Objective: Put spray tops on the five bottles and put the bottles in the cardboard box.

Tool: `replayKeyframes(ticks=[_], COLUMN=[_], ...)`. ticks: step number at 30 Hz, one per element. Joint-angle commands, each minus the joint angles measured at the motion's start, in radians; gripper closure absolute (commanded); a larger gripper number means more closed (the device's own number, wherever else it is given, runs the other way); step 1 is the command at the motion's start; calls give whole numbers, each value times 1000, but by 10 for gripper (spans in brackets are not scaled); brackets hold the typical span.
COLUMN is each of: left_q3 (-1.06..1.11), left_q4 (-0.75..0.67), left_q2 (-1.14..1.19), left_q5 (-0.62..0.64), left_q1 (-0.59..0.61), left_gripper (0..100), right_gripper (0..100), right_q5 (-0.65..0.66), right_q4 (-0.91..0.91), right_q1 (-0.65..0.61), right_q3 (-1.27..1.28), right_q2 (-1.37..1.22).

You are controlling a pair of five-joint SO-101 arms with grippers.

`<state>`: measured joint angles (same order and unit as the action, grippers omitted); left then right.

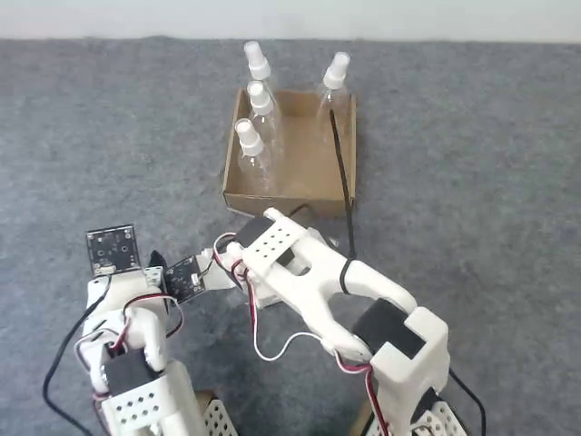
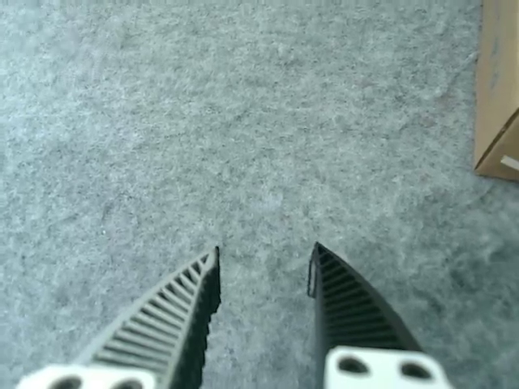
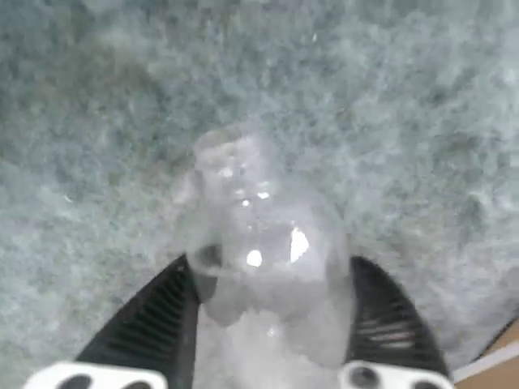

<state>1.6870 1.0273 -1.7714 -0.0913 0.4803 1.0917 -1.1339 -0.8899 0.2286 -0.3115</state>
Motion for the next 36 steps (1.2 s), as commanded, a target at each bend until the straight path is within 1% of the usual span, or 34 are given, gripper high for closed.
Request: replayKeyframes(ticks=[1, 5, 10, 15, 24, 29, 34, 36], left_q3=[-16, -16, -16, -16, -15, -8, -8, -8], left_q4=[-29, -29, -29, -29, -32, -34, -34, -34], left_q2=[-9, -9, -9, -9, -9, -9, -9, -9], left_q5=[-11, -11, -11, -11, -11, -11, -11, -11], left_q1=[2, 2, 2, 2, 2, 0, -2, -2], left_gripper=[830, 830, 830, 830, 830, 830, 830, 830], right_gripper=[905, 908, 908, 908, 908, 908, 908, 908], right_q5=[0, -9, -112, -117, -118, -118, -123, -176], right_q4=[-74, -156, -209, -309, -550, -613, -647, -654], right_q1=[-2, -4, 19, 39, 88, 108, 174, 203], right_q3=[-58, -95, -127, -164, -302, -316, -313, -313], right_q2=[-2, -2, -2, -1, 2, 107, 226, 245])
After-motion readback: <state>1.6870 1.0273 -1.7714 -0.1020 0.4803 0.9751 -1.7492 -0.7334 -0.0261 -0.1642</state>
